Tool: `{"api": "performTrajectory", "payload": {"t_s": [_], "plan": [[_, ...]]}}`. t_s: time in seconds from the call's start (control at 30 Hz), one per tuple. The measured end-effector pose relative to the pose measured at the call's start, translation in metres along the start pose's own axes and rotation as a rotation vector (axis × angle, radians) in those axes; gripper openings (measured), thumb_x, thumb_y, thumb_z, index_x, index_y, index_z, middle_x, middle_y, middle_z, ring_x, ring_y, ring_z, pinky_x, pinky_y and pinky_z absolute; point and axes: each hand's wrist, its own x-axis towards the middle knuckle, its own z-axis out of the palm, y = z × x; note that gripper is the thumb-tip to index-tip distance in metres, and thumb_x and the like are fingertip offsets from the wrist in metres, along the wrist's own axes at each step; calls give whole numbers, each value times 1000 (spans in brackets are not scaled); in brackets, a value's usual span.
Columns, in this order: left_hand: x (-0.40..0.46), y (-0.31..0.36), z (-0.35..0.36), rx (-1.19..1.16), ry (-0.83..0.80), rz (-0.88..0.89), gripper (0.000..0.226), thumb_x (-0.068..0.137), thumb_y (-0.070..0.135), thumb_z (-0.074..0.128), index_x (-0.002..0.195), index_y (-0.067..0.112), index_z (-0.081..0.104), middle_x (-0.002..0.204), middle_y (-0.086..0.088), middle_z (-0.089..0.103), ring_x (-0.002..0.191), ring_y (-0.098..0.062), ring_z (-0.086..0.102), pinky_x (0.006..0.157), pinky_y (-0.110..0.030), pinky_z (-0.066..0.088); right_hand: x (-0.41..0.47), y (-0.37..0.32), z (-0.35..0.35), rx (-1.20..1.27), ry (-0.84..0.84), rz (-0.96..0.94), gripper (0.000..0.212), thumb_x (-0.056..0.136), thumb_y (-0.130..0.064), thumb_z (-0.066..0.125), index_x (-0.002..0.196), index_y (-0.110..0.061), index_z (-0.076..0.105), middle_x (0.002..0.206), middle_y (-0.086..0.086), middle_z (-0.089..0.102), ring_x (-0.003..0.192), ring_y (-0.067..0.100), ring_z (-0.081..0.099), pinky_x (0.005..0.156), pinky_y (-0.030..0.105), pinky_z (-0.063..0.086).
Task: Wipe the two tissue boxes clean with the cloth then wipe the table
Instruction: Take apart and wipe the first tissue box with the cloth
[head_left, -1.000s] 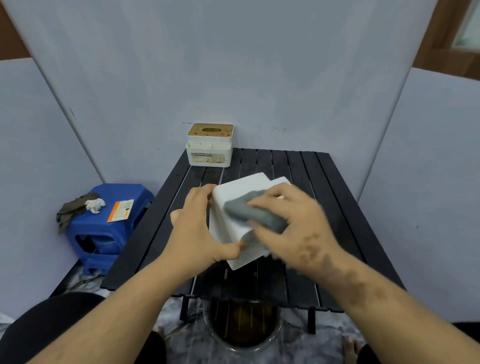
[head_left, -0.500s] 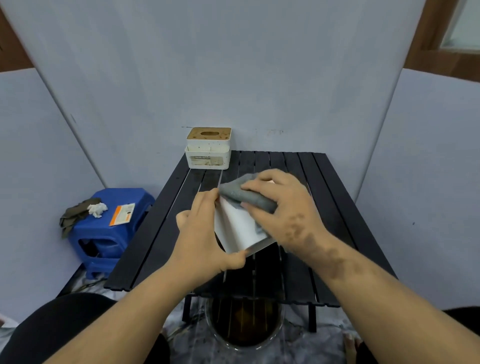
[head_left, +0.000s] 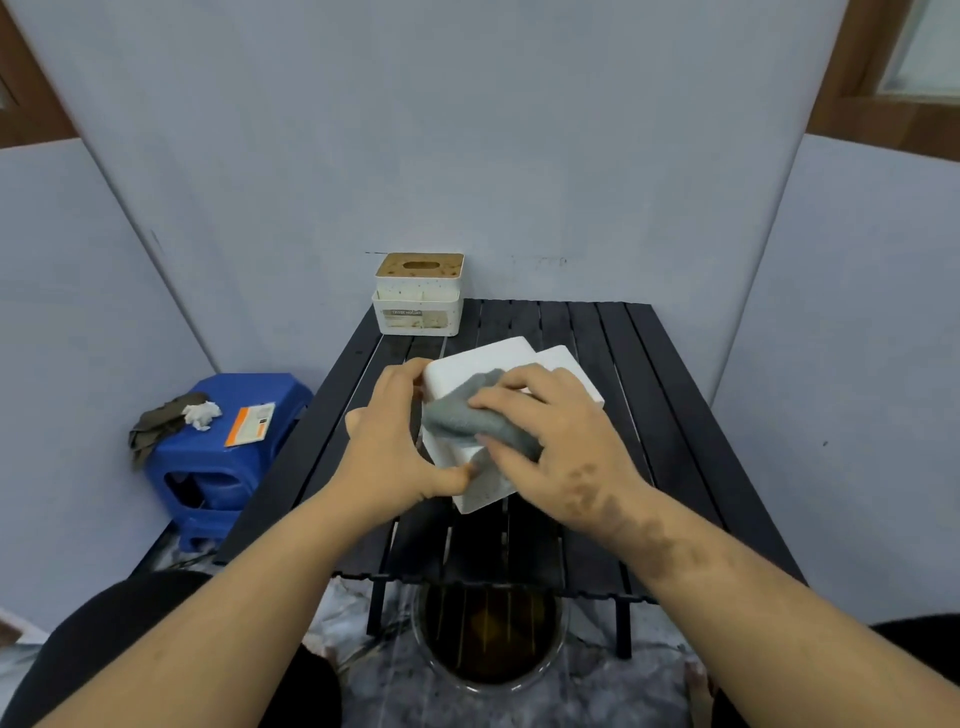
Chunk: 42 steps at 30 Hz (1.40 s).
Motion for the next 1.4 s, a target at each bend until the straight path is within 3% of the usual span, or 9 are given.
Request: {"api": "performTrajectory", "payload": {"t_s": [0.13, 0.2, 0.3, 0.5, 0.7, 0.87, 1.0, 1.17, 1.4], "plan": [[13, -4, -3, 15, -41, -62, 98, 47, 59, 79, 133, 43, 36, 127, 18, 46, 125, -13, 49, 107, -39, 36, 0, 43, -26, 19, 63, 230, 31, 89, -42, 64, 119, -34, 67, 110, -15, 60, 96, 18, 57, 84, 43, 53], [19, -5, -6, 24, -73, -108, 93, 49, 59, 80, 129, 48, 33, 129, 18, 46, 126, -12, 49, 112, -50, 37, -4, 60, -41, 189, 85, 508, 19, 92, -39, 66, 110, -35, 67, 96, -9, 67, 81, 25, 69, 68, 48, 61], [26, -6, -12, 63, -136, -155, 97, 51, 61, 80, 132, 47, 30, 134, 17, 45, 128, -10, 48, 116, -56, 34, -14, 80, -56, 283, -56, 750, 9, 93, -20, 69, 85, -23, 69, 64, 8, 71, 49, 25, 67, 38, 35, 53], [49, 22, -27, 311, -254, -139, 133, 46, 85, 61, 158, 29, 15, 161, 3, 29, 146, -25, 33, 119, -54, 23, -20, 110, -60, -73, -300, 820, 11, 86, -24, 74, 78, -24, 66, 60, -1, 71, 54, 15, 70, 45, 26, 51], [90, 84, 5, 732, -403, 15, 73, 73, 80, 64, 111, 21, 44, 107, 7, 55, 107, -21, 51, 100, -48, 32, -34, 121, -35, -257, -542, 830, 17, 78, -29, 80, 87, -26, 66, 84, -7, 69, 77, 14, 66, 69, 28, 54], [114, 97, 23, 952, -498, 45, 64, 75, 79, 63, 97, 22, 42, 83, 9, 45, 91, -21, 49, 101, -53, 30, -44, 127, -28, -179, -502, 849, 21, 78, -26, 81, 84, -27, 61, 79, -5, 70, 70, 15, 70, 75, 35, 61], [117, 99, 12, 863, -508, 46, 64, 68, 70, 73, 99, 21, 45, 94, 7, 54, 93, -20, 54, 100, -51, 31, -52, 131, -28, -146, -449, 832, 22, 78, -28, 81, 85, -29, 60, 78, -5, 69, 69, 15, 69, 74, 36, 62], [93, 89, -22, 680, -441, 44, 102, 50, 66, 69, 138, 22, 43, 132, 7, 51, 121, -21, 52, 109, -49, 25, -59, 134, -25, -139, -410, 789, 21, 79, -30, 80, 82, -29, 59, 80, -6, 66, 65, 14, 68, 73, 35, 61], [45, 56, -47, 374, -309, 14, 109, 47, 62, 78, 144, 39, 35, 135, 21, 46, 129, -15, 39, 104, -32, 24, -60, 122, -37, 210, -193, 921, 13, 82, -15, 79, 82, -16, 66, 64, 7, 73, 52, 23, 72, 53, 39, 61]]}}
